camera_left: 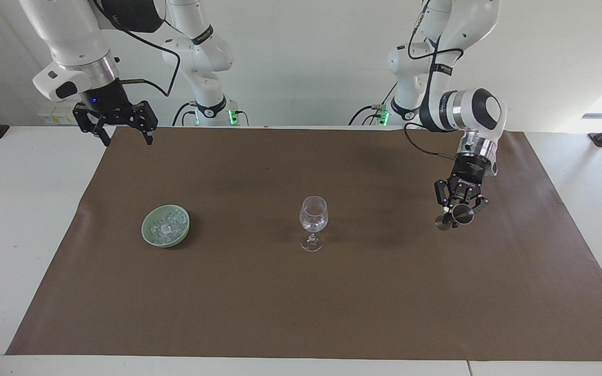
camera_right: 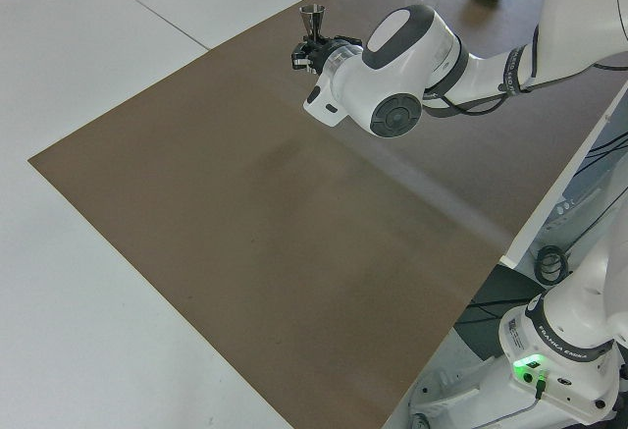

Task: Pour wine and add ice with both arms
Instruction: 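Carry the jigger back toward its starting spot with the left gripper, then lower the jigger with the left gripper while the right gripper starts moving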

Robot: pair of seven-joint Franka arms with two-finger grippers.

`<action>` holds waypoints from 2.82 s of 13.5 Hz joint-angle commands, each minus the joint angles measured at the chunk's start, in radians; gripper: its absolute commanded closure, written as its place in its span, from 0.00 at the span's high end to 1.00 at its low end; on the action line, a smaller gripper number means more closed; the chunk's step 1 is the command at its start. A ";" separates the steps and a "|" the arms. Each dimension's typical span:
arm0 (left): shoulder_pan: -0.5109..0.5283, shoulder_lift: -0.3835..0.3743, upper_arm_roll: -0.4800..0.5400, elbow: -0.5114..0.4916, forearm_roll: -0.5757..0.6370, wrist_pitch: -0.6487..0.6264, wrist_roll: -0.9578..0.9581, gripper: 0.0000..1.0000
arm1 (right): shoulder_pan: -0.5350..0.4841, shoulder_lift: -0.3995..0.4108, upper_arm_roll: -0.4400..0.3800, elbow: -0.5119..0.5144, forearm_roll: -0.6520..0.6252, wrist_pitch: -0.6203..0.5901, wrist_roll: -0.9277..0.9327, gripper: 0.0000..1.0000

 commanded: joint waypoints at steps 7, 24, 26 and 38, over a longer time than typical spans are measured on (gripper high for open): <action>0.212 0.115 -0.002 -0.035 0.200 -0.310 0.063 0.00 | -0.002 0.006 0.002 0.014 0.010 -0.022 0.017 1.00; 0.278 0.226 -0.004 -0.035 0.185 -0.362 0.174 0.00 | -0.002 0.006 0.000 0.014 0.010 -0.021 0.017 1.00; 0.280 0.241 -0.002 -0.035 0.185 -0.365 0.180 0.00 | -0.008 0.006 0.000 0.014 0.010 -0.021 0.016 1.00; 0.329 0.292 -0.002 -0.024 0.185 -0.443 0.234 0.30 | -0.017 0.018 -0.003 -0.201 0.000 0.329 0.037 1.00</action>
